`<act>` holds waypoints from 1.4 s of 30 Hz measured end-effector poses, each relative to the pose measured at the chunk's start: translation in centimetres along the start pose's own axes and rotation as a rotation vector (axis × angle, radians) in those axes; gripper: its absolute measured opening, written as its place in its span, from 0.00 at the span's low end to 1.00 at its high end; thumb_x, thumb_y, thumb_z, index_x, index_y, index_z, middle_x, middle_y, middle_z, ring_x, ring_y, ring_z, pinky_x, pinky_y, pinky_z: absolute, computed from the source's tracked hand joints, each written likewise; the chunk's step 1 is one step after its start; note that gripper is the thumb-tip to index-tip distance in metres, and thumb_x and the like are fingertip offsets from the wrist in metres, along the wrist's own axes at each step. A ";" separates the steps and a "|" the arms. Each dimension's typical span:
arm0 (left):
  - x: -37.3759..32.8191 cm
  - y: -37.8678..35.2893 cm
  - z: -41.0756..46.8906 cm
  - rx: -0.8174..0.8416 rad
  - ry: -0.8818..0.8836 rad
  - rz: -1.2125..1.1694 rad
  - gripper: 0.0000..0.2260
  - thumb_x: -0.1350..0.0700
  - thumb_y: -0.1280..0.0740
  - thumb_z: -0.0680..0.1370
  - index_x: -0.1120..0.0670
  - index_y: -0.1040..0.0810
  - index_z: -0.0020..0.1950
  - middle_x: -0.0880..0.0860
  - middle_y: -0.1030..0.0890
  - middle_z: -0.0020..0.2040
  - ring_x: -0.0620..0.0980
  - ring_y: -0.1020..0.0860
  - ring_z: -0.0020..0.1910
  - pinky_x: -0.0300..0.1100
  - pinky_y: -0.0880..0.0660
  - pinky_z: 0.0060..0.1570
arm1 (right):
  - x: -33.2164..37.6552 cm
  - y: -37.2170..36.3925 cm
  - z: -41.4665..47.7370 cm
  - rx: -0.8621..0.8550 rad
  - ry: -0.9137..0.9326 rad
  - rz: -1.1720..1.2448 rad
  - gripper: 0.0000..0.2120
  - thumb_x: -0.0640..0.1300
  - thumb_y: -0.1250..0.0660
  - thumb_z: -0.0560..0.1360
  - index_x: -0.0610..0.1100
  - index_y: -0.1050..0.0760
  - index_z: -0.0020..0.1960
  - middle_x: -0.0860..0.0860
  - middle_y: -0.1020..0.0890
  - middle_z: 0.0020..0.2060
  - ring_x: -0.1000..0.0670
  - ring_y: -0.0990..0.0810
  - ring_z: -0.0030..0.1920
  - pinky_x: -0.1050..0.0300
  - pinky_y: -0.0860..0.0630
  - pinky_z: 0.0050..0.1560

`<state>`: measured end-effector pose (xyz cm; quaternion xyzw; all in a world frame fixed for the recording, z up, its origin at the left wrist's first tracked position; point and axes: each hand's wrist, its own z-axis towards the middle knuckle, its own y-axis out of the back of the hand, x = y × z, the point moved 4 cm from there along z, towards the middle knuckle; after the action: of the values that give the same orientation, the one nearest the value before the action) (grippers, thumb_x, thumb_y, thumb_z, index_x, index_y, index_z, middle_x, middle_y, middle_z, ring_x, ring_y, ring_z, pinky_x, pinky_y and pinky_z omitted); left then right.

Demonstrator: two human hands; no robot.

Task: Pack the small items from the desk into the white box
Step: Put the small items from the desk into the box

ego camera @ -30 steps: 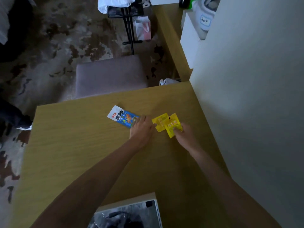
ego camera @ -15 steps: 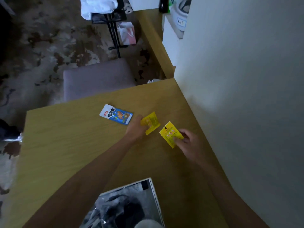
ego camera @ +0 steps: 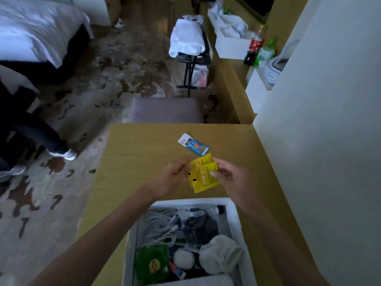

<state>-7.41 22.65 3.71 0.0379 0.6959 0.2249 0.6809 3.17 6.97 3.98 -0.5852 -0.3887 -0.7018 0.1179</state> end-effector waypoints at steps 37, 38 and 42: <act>5.1 1.5 -14.4 0.187 -0.040 0.635 0.10 0.55 0.39 0.79 0.52 0.20 0.54 0.51 0.18 0.55 0.50 0.22 0.54 0.43 0.26 0.49 | -4.0 -14.1 -13.9 0.362 0.042 -0.445 0.11 0.53 0.35 0.77 0.45 0.25 0.48 0.47 0.23 0.33 0.54 0.27 0.32 0.59 0.33 0.33; 5.1 1.7 -14.4 0.167 -0.020 0.618 0.10 0.55 0.40 0.79 0.51 0.20 0.54 0.51 0.18 0.54 0.50 0.21 0.53 0.43 0.25 0.48 | -4.2 -14.9 -13.8 0.382 0.049 -0.453 0.11 0.52 0.35 0.77 0.44 0.24 0.50 0.46 0.23 0.33 0.52 0.25 0.32 0.58 0.32 0.34; 5.4 2.4 -14.5 0.121 0.039 0.512 0.09 0.54 0.39 0.78 0.50 0.21 0.55 0.50 0.17 0.51 0.49 0.20 0.50 0.45 0.23 0.50 | -4.8 -16.7 -13.5 0.448 0.117 -0.669 0.13 0.56 0.36 0.76 0.48 0.26 0.54 0.49 0.19 0.44 0.49 0.20 0.42 0.55 0.27 0.38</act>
<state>-22.42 22.90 -0.88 0.2491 0.6890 0.3486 0.5846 -15.70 7.53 -7.41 -0.3455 -0.6936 -0.6315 0.0294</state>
